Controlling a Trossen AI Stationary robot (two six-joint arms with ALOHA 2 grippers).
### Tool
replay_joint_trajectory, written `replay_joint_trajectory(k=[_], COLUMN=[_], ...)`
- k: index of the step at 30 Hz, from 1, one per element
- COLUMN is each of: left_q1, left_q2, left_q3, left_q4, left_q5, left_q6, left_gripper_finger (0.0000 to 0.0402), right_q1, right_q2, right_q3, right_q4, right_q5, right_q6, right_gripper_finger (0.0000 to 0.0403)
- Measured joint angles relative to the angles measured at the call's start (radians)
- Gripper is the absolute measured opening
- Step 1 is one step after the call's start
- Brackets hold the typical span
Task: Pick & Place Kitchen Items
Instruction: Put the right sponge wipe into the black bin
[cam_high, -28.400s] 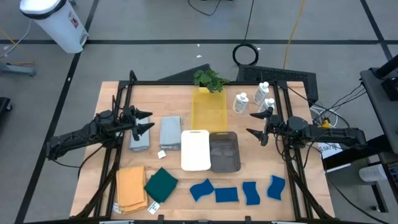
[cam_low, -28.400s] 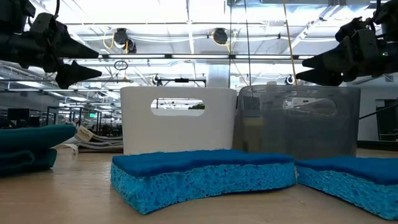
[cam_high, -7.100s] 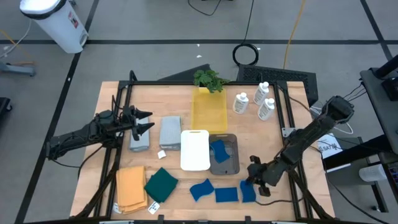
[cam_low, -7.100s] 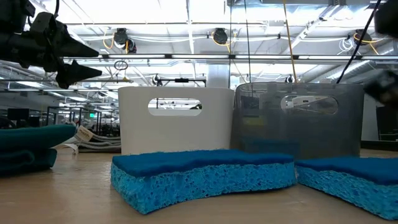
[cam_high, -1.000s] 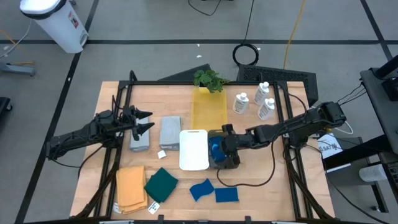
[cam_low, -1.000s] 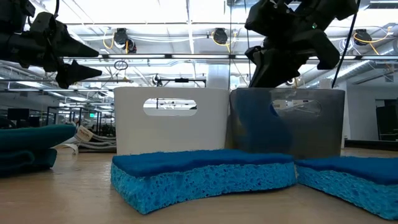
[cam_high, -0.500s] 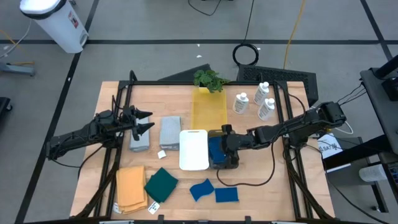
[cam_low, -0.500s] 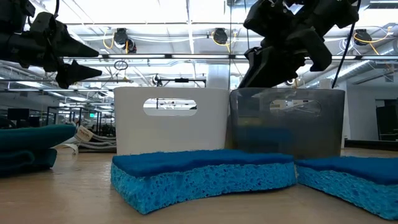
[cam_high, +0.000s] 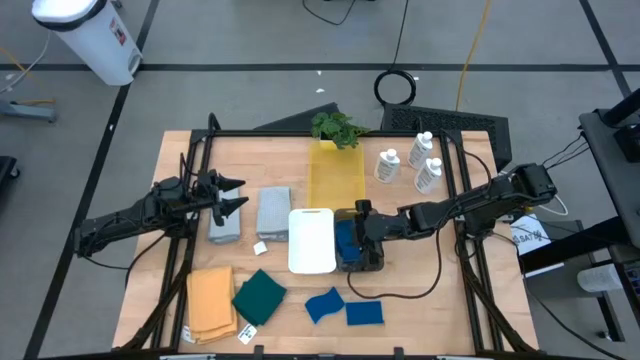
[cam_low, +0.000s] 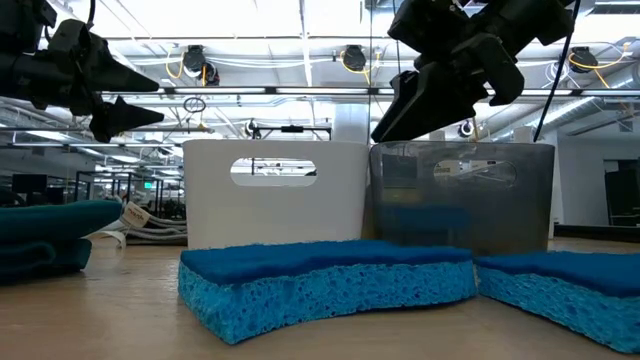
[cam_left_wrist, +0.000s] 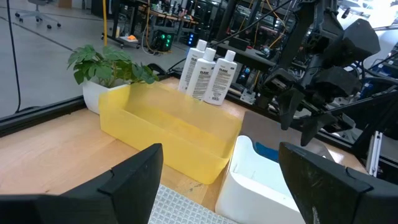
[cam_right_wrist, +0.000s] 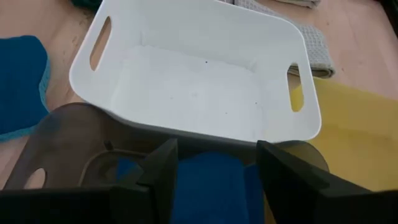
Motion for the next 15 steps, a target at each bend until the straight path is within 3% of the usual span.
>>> replay_joint_trajectory(k=[15], left_q1=[0.0], left_q2=[0.0], left_q3=[0.0], left_q4=[0.0], left_q5=[0.0], left_q6=[0.0], left_gripper_finger=[0.0324], right_q1=[0.0], right_q2=[0.0], right_q3=[0.0], right_q4=[0.0], right_q5=[-0.001], right_q6=[0.0], right_gripper_finger=[0.0186])
